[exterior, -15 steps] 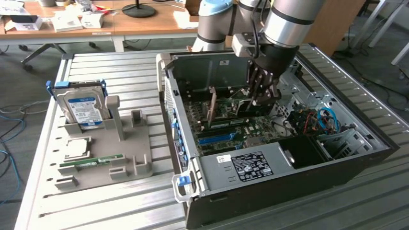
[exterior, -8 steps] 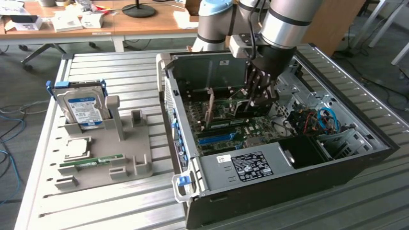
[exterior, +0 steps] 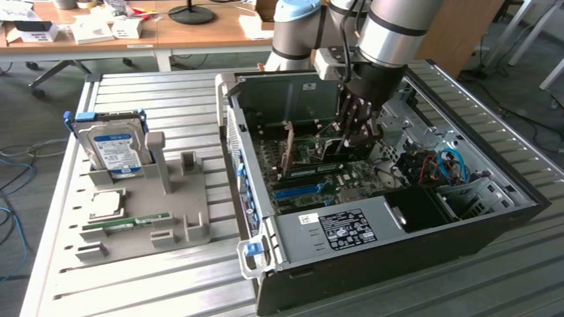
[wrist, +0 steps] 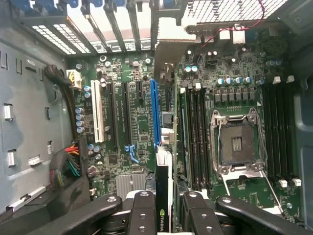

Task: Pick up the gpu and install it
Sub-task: 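Insert the gpu into the slot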

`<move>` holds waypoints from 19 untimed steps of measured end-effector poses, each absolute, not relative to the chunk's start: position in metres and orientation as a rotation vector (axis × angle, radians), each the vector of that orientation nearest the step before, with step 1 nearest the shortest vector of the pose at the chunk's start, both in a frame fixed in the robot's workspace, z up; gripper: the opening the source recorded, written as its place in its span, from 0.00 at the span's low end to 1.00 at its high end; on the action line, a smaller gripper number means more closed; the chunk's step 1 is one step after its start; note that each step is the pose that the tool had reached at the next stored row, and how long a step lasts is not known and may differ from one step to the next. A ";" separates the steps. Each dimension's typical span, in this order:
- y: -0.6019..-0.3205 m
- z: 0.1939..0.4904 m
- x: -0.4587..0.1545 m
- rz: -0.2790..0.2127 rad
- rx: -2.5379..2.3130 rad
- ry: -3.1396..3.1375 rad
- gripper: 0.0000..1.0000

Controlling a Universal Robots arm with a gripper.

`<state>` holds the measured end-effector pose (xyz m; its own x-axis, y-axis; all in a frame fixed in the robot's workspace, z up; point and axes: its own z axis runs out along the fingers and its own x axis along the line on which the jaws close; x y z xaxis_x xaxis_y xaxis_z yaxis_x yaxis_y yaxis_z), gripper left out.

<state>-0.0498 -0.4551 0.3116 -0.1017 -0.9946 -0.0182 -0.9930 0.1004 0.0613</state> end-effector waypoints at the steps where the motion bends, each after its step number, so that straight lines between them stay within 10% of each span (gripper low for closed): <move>1: -0.455 0.311 -0.050 -0.090 2.087 -2.310 0.26; 19: -0.458 0.304 -0.050 -0.090 2.121 -2.276 0.26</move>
<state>-0.0499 -0.4583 0.3041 -0.0712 -0.9973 -0.0181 -0.9956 0.0700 0.0619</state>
